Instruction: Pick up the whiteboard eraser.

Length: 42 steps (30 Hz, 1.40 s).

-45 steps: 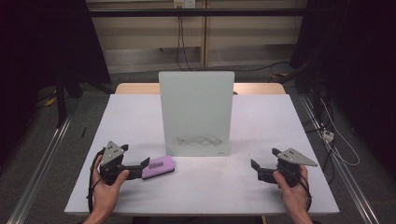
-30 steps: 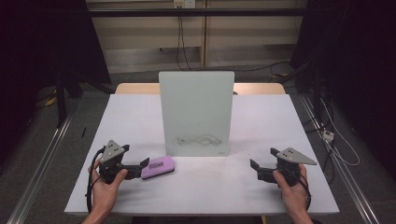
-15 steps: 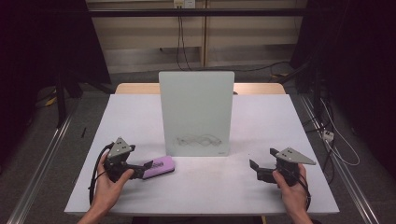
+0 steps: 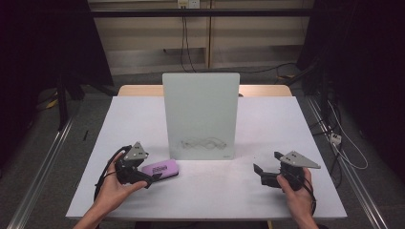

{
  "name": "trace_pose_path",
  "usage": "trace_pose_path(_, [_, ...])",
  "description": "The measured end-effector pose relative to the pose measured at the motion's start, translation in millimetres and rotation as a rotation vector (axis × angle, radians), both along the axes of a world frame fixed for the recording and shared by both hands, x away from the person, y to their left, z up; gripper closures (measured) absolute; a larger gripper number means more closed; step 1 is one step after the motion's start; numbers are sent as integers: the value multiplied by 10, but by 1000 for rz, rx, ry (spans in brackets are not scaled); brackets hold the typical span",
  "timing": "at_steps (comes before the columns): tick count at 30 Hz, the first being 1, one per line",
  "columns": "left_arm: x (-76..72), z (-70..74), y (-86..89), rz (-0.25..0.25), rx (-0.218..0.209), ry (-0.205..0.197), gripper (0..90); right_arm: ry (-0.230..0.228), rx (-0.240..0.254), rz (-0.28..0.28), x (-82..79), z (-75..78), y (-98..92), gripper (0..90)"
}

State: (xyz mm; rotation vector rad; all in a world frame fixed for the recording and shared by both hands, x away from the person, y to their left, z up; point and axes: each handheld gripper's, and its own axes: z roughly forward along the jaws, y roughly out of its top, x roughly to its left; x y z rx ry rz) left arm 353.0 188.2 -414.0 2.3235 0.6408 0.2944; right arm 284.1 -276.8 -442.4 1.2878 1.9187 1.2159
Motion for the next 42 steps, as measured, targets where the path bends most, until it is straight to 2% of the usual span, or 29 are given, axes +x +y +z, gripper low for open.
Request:
trace_pose_path(1, [2, -1, -25, -6, 6, -4, 155, 2, -1, -1, 3, -2, -1, 85])
trace_pose_path(2, [20, 6, -70, -41, 43, -2, 173, 3, -2, -2, 6, -5, -1, 84])
trace_pose_path(3, [30, 9, -91, -52, 61, 1, 177, 7, -2, -4, 8, -7, 1, 84])
trace_pose_path(4, [30, 9, -91, -52, 61, 1, 185, 7, -2, -4, 8, -7, 1, 84])
trace_pose_path(8, [85, 8, -185, -105, 107, 24, 229, 10, -7, 6, 13, -17, 14, 84])
trace_pose_path(14, [148, -1, -267, -137, 154, 45, 252, 8, -10, 14, 10, -18, 20, 83])
trace_pose_path(16, [147, -23, -303, -139, 145, 50, 279, 13, -10, 14, 10, -19, 25, 82])
trace_pose_path(18, [136, -24, -314, -161, 157, 68, 323, 15, -12, 14, 8, -20, 28, 82])
trace_pose_path(20, [130, -30, -317, -167, 165, 70, 329, 16, -12, 15, 6, -22, 28, 81])
trace_pose_path(22, [134, -49, -319, -173, 191, 70, 347, 16, -13, 14, 1, -22, 27, 81])
trace_pose_path(24, [138, -54, -319, -170, 192, 70, 365, 17, -13, 14, 0, -22, 27, 81])
trace_pose_path(33, [164, -79, -323, -173, 189, 85, 371, 19, -15, 16, 4, -24, 31, 81])
trace_pose_path(35, [168, -92, -332, -176, 201, 87, 369, 20, -15, 16, 3, -25, 30, 81])
trace_pose_path(42, [170, -92, -336, -176, 203, 89, 374, 19, -17, 17, 2, -24, 30, 81])
